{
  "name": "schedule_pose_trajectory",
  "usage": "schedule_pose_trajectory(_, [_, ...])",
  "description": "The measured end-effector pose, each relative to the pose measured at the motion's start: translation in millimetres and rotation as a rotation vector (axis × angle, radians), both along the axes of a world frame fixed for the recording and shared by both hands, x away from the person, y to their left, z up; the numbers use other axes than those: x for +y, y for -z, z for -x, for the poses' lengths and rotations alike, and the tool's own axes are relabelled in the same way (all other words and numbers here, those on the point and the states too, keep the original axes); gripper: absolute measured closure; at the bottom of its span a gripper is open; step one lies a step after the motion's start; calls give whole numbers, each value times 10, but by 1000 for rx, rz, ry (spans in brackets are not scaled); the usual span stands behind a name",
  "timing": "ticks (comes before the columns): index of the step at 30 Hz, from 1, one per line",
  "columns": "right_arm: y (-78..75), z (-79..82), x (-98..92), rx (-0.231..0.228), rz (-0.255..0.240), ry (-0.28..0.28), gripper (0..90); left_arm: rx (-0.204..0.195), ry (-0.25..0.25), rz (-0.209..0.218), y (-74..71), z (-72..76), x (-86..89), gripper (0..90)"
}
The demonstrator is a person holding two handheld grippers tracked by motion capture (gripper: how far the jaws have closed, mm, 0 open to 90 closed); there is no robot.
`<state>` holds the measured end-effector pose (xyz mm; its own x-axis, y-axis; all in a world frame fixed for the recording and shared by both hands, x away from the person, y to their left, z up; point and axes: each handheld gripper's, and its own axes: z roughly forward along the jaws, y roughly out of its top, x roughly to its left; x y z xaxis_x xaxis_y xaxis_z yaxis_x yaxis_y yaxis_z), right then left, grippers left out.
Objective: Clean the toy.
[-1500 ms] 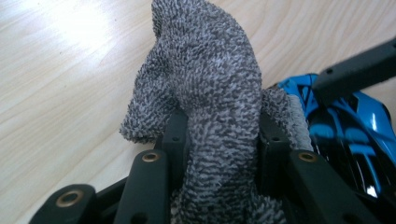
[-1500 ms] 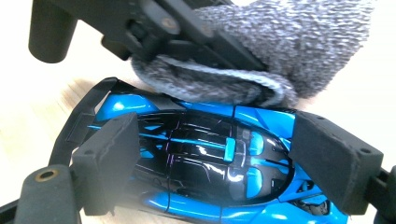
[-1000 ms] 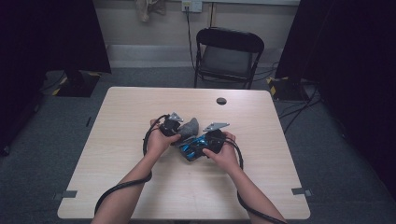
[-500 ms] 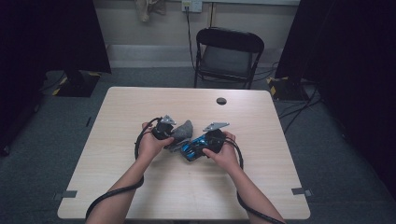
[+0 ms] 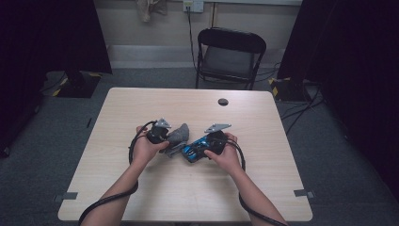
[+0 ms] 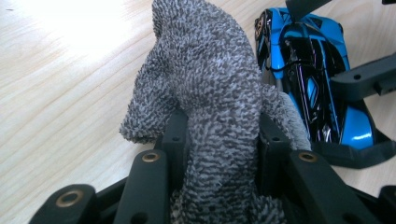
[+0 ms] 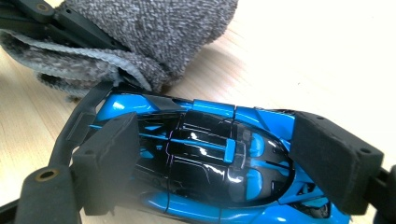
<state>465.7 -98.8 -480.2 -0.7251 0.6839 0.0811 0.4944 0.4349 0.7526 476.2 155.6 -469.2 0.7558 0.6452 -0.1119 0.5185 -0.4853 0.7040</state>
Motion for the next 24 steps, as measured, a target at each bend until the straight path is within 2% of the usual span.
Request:
schedule_pose_trajectory(5, [2,3,-2,-3,-1,1,156,-15,-20,7,-75,-26,75,636])
schedule_pose_trajectory(10, [2,3,-1,-2,-1,2,156,-48,-53,21,-188,-143,60,633])
schedule_pose_trajectory(14, [4,6,-2,-3,-3,2,156,-74,-61,19,-252,-260,-41,633])
schedule_pose_trajectory(18, [2,2,-1,-2,-1,2,156,-83,-58,19,-268,-365,-194,632])
schedule_pose_trajectory(24, [5,5,-4,-3,-4,0,156,-89,-34,13,-213,-458,-462,630])
